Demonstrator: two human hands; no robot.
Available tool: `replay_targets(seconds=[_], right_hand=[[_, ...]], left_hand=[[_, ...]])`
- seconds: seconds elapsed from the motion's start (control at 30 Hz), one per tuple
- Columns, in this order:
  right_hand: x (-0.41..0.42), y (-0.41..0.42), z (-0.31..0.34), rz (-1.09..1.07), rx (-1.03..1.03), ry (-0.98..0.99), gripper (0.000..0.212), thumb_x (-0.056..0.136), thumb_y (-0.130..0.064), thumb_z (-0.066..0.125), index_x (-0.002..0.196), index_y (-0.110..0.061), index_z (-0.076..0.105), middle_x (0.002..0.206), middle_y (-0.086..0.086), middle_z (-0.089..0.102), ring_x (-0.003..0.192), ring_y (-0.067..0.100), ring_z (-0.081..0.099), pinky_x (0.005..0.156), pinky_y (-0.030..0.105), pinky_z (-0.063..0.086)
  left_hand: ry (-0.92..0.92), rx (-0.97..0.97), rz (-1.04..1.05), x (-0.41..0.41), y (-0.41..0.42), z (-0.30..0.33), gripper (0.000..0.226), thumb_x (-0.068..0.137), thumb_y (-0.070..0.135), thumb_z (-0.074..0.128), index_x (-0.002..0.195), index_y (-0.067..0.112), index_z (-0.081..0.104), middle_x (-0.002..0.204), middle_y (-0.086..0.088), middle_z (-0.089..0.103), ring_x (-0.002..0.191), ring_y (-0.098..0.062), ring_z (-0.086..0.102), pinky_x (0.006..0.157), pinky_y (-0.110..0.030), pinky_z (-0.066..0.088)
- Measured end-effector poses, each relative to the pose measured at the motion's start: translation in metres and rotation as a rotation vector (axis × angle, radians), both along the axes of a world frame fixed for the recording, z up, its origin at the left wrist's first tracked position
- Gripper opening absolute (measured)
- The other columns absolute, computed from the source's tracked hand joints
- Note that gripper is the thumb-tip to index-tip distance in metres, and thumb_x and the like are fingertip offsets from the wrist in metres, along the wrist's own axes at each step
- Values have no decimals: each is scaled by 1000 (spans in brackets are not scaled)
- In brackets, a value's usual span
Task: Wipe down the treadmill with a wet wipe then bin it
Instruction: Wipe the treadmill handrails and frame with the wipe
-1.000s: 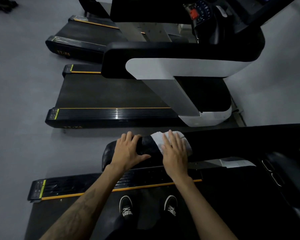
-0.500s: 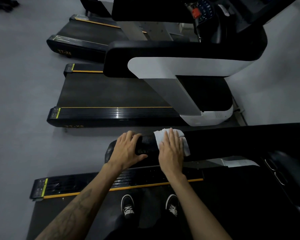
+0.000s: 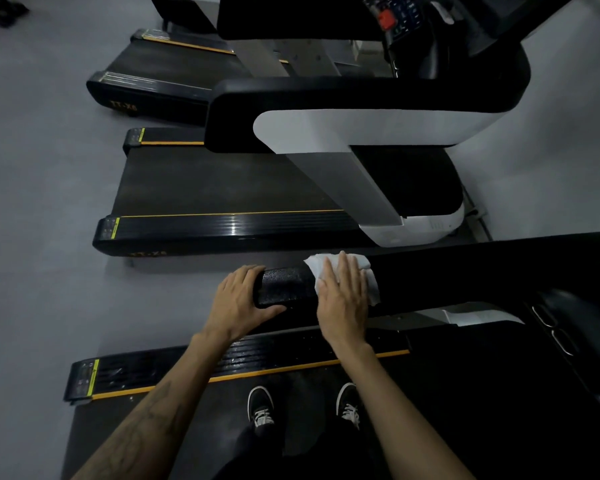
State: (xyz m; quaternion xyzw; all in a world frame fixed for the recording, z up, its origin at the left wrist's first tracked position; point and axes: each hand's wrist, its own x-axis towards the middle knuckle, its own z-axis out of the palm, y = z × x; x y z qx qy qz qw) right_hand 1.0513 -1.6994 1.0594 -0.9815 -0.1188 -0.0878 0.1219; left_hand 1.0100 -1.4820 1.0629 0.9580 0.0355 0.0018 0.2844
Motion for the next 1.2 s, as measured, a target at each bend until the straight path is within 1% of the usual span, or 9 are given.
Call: replay_targets(seconds=[0.17, 0.4, 0.5, 0.6, 0.73, 0.87, 0.97, 1.07, 1.2], right_hand=[[-6, -30, -3, 277, -69, -60, 50, 107, -31, 34, 156, -21, 41, 166, 12, 31, 156, 29, 21, 125, 49, 22], [6, 0, -2, -77, 21, -4, 52, 107, -37, 31, 153, -17, 47, 162, 16, 37, 152, 33, 30, 124, 53, 23], [-9, 15, -7, 126, -34, -22, 50, 107, -34, 35, 153, -20, 46, 164, 13, 35, 154, 32, 27, 125, 51, 23], [-8, -10, -5, 283, -69, -70, 49, 107, -32, 36, 154, -21, 45, 165, 9, 32, 155, 29, 24, 128, 44, 11], [2, -35, -2, 144, -8, -41, 50, 109, -36, 30, 154, -19, 43, 164, 11, 33, 154, 30, 25, 126, 48, 18], [-2, 7, -5, -101, 82, -3, 52, 108, -36, 27, 155, -20, 42, 164, 13, 33, 154, 32, 24, 124, 54, 23], [-14, 16, -12, 89, 7, -22, 50, 108, -33, 32, 155, -23, 43, 166, 11, 31, 155, 32, 23, 124, 52, 24], [-17, -17, -9, 285, -46, -49, 51, 107, -30, 40, 157, -24, 40, 168, 8, 25, 157, 27, 17, 126, 47, 18], [-5, -28, -3, 108, 18, -10, 50, 109, -35, 30, 154, -20, 45, 165, 10, 31, 155, 30, 25, 126, 50, 19]], left_hand=[[-12, -55, -23, -3, 4, -1, 98, 72, 80, 59, 143, 13, 52, 139, -6, 59, 128, -25, 54, 111, -41, 43], [-44, -74, -18, -5, 4, -2, 92, 73, 77, 62, 140, 13, 53, 135, -5, 60, 123, -24, 55, 107, -41, 46], [-32, -96, -16, -4, 5, -3, 92, 72, 75, 64, 140, 14, 53, 136, -5, 59, 124, -23, 55, 108, -40, 45], [-5, -108, -16, -4, 7, -4, 92, 72, 72, 72, 142, 14, 52, 140, -6, 57, 131, -24, 52, 113, -45, 43], [7, -124, -14, -4, 9, -7, 92, 73, 68, 76, 144, 15, 51, 145, -7, 55, 139, -29, 47, 116, -53, 39], [-7, -138, -3, -5, 8, -6, 93, 72, 68, 74, 144, 13, 52, 146, -9, 55, 139, -27, 46, 119, -50, 37], [1, -148, 9, -5, 8, -6, 94, 71, 70, 71, 144, 13, 52, 145, -8, 55, 138, -26, 48, 118, -48, 38], [6, -135, 6, -5, 8, -7, 93, 73, 63, 82, 145, 13, 51, 148, -8, 54, 143, -27, 44, 120, -49, 35], [9, -145, 0, -4, 7, -4, 92, 75, 58, 84, 148, 14, 49, 152, -7, 51, 148, -26, 38, 123, -48, 30]])
